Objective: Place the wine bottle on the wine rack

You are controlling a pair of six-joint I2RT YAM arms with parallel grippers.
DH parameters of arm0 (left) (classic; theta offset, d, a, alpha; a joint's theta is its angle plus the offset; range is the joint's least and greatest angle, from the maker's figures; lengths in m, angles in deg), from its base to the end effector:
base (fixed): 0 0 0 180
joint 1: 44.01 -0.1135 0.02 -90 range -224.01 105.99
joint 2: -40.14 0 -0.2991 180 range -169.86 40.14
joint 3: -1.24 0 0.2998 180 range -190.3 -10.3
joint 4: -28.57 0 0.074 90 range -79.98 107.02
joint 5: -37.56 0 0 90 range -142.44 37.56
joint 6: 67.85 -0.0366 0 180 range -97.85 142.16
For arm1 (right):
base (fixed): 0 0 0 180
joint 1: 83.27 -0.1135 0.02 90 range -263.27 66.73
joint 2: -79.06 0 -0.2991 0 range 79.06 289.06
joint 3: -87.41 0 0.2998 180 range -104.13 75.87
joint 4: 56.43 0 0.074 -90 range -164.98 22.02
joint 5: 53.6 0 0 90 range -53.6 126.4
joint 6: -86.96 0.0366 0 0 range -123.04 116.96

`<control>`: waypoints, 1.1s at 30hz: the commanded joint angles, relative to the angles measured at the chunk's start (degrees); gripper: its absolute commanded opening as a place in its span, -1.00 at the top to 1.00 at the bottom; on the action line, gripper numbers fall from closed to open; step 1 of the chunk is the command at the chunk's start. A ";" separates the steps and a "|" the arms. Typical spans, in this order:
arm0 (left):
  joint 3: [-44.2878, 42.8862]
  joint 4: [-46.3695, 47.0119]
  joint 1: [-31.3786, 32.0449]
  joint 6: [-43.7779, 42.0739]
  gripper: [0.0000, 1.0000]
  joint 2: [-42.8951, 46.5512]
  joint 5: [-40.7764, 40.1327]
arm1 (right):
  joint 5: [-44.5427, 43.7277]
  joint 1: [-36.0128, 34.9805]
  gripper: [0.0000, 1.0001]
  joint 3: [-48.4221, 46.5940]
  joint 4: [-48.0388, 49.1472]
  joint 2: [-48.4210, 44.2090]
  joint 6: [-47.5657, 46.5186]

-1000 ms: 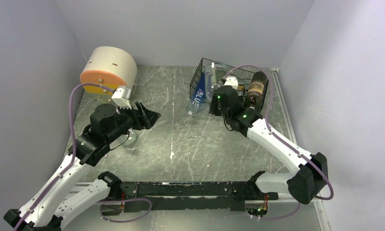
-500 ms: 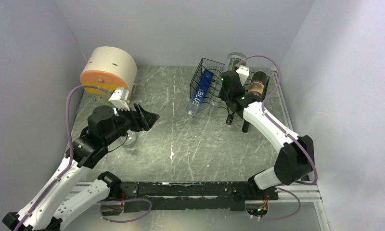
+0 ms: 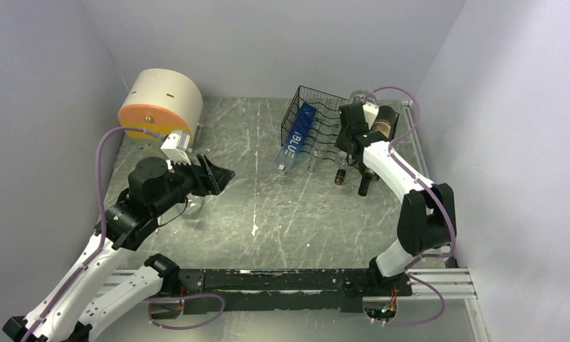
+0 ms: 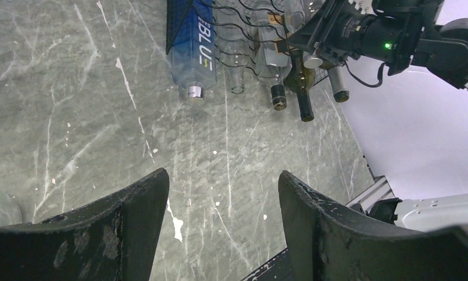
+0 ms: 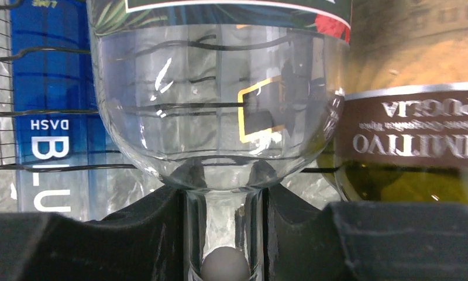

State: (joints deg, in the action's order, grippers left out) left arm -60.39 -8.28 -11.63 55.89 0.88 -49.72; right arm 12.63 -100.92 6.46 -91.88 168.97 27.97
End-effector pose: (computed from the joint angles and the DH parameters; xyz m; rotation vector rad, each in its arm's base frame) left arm 0.1449 -0.0940 0.3892 0.0124 1.9093 -0.8446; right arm 0.3785 0.1049 0.2907 0.4609 2.2188 -0.0420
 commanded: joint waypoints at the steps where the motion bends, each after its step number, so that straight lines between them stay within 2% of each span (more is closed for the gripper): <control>1: -2.33 -0.32 -0.34 0.25 -0.45 -0.65 0.43 | 1.49 1.24 1.00 -6.13 7.61 1.52 -0.90; 8: -2.79 -0.68 -0.33 0.41 -0.45 -1.25 0.11 | 4.13 2.31 0.98 -7.27 5.31 3.95 -0.12; 17: -2.91 -1.00 -0.33 0.60 -0.45 -1.69 0.63 | 4.87 3.64 0.16 -9.55 2.96 6.09 -0.49; 24: -3.12 -1.27 -0.30 0.08 -0.46 -1.88 0.50 | 4.50 3.75 -0.19 -9.76 2.13 4.62 -0.81; 33: -4.24 -2.22 -0.36 -0.61 -0.46 -1.72 -0.36 | 5.15 3.68 -0.54 -8.72 2.27 0.32 -2.31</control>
State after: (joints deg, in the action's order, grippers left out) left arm -62.03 -9.61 -11.63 56.02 -1.20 -49.70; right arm 18.91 -97.64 -0.23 -95.22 174.00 27.29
